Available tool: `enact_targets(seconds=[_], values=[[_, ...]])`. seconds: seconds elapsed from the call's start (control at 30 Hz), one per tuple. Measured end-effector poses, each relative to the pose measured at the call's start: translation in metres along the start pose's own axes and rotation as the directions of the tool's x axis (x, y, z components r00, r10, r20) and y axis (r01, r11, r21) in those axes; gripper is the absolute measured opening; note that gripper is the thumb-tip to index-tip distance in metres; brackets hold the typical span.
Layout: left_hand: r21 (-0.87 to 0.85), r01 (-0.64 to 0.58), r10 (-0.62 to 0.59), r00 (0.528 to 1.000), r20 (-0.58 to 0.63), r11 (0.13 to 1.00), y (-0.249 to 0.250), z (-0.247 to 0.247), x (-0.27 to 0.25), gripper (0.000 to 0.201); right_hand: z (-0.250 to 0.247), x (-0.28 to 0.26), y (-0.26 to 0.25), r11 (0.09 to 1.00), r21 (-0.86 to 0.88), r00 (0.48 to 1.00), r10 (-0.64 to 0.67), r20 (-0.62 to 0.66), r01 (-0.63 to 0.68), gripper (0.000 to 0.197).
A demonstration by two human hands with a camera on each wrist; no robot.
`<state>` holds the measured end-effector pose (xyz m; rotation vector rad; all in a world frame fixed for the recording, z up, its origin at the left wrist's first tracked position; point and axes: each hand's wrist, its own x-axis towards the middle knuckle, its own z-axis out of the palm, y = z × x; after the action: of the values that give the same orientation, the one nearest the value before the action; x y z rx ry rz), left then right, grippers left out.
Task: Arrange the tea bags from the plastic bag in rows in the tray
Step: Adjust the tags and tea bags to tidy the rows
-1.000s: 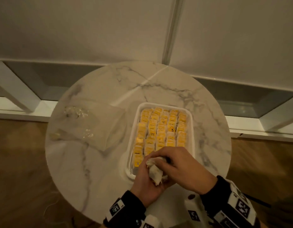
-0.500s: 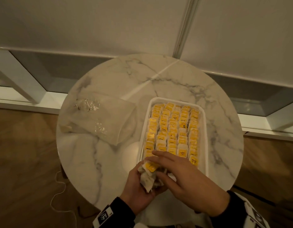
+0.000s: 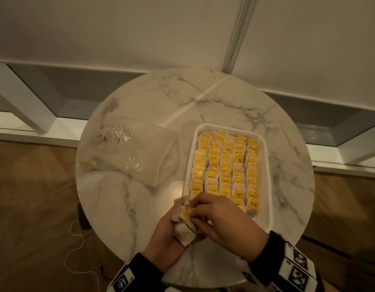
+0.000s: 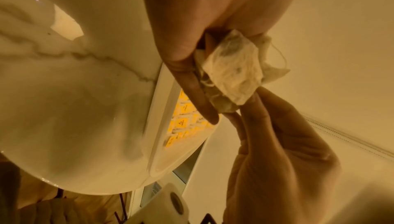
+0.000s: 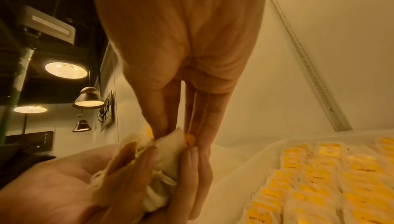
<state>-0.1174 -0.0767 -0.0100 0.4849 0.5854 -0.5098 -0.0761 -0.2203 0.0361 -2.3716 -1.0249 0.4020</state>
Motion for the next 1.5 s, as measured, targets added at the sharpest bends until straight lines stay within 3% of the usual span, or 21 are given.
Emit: enact_targets(seconds=[0.13,0.27,0.33,0.4,0.47,0.5,0.57,0.6,0.67,0.73,0.87,0.93,1.0,1.1,1.27,1.43,1.5], values=[[-0.065,-0.067,0.065,0.998,-0.026,0.996,0.003,0.000,0.003,0.039,-0.002,0.002,-0.003,0.997,0.060,0.997,0.049,-0.060,-0.045,0.037],[-0.032,-0.093,0.092,0.994,-0.052,0.995,0.003,-0.003,0.003,0.045,0.008,0.008,-0.006,0.999,0.032,0.998,0.020,-0.063,-0.018,0.032],[-0.042,-0.083,0.082,0.996,-0.026,0.996,0.010,-0.003,0.000,0.040,0.003,0.010,-0.003,0.994,0.106,0.996,0.015,-0.090,-0.005,0.028],[-0.002,-0.092,0.092,0.996,-0.005,0.996,0.021,-0.009,0.000,0.032,-0.009,0.012,0.008,0.968,0.246,0.975,0.102,-0.196,-0.052,0.018],[0.179,-0.130,0.138,0.990,-0.033,0.975,0.029,-0.022,-0.002,0.034,-0.022,0.013,0.027,0.944,0.292,0.938,0.233,-0.256,-0.155,0.009],[0.297,-0.153,0.170,0.985,-0.030,0.942,0.032,-0.029,-0.004,0.037,-0.025,0.015,0.037,0.945,0.242,0.944,0.269,-0.192,-0.220,0.008],[0.552,-0.200,0.209,0.977,0.046,0.809,0.034,-0.041,-0.007,0.041,-0.021,0.017,0.054,0.946,0.083,0.946,0.301,0.122,-0.312,0.012],[0.652,-0.216,0.196,0.975,0.104,0.727,0.033,-0.048,-0.007,0.041,-0.016,0.020,0.060,0.943,0.037,0.910,0.308,0.279,-0.331,0.014],[0.787,-0.232,0.148,0.973,0.180,0.571,0.028,-0.059,-0.003,0.037,-0.006,0.026,0.065,0.928,0.030,0.828,0.315,0.465,-0.370,0.019],[0.857,-0.251,0.152,0.967,0.204,0.451,0.023,-0.065,0.003,0.035,0.002,0.035,0.065,0.920,0.009,0.777,0.326,0.539,-0.392,0.022],[0.904,-0.341,0.252,0.927,0.279,0.256,0.019,-0.060,0.011,0.059,0.015,0.054,0.062,0.916,-0.058,0.723,0.351,0.595,-0.397,0.025],[0.917,-0.350,0.262,0.919,0.296,0.191,0.019,-0.056,0.014,0.042,0.020,0.059,0.064,0.906,-0.052,0.719,0.367,0.590,-0.420,0.024],[0.924,-0.338,0.255,0.923,0.288,0.179,0.018,-0.054,0.017,0.039,0.023,0.063,0.066,0.902,-0.059,0.725,0.381,0.574,-0.427,0.023],[0.929,-0.327,0.236,0.929,0.284,0.171,0.017,-0.058,0.022,0.059,0.024,0.066,0.068,0.904,-0.060,0.744,0.385,0.546,-0.423,0.022],[0.939,-0.313,0.205,0.938,0.281,0.144,0.019,-0.063,0.026,0.064,0.017,0.071,0.074,0.889,-0.040,0.776,0.419,0.471,-0.456,0.021],[0.941,-0.301,0.185,0.944,0.272,0.152,0.020,-0.061,0.027,0.030,0.011,0.080,0.078,0.891,-0.120,0.795,0.446,0.411,-0.437,0.022],[0.939,-0.296,0.187,0.946,0.264,0.173,0.020,-0.060,0.027,0.031,0.012,0.081,0.079,0.886,-0.127,0.789,0.457,0.410,-0.446,0.021]])
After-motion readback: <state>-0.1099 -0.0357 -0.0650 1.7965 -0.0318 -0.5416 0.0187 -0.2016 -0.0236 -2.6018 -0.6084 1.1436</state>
